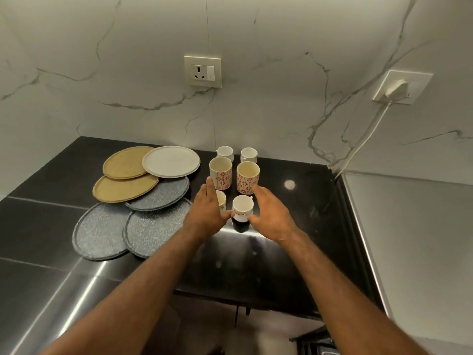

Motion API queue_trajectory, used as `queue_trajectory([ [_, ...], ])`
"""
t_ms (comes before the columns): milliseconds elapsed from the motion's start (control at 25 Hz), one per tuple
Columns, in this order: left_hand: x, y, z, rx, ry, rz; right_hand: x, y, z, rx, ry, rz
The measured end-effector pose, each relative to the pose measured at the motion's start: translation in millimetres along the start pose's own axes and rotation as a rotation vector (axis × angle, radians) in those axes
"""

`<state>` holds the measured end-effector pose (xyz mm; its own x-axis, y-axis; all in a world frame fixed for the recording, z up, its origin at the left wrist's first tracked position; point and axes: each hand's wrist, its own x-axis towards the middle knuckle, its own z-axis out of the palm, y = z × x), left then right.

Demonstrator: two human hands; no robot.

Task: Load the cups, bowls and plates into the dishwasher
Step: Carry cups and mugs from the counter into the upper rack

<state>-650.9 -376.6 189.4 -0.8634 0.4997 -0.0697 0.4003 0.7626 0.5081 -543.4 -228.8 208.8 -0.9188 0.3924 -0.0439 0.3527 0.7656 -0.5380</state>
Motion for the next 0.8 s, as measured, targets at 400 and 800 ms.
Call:
queue_trajectory([
  [400,69,-37,33,0.094,-0.138,-0.003,60,24,60,0.111,-0.126,0.216],
  [800,65,-30,31,0.193,-0.042,0.038,60,30,80,0.302,0.062,0.286],
])
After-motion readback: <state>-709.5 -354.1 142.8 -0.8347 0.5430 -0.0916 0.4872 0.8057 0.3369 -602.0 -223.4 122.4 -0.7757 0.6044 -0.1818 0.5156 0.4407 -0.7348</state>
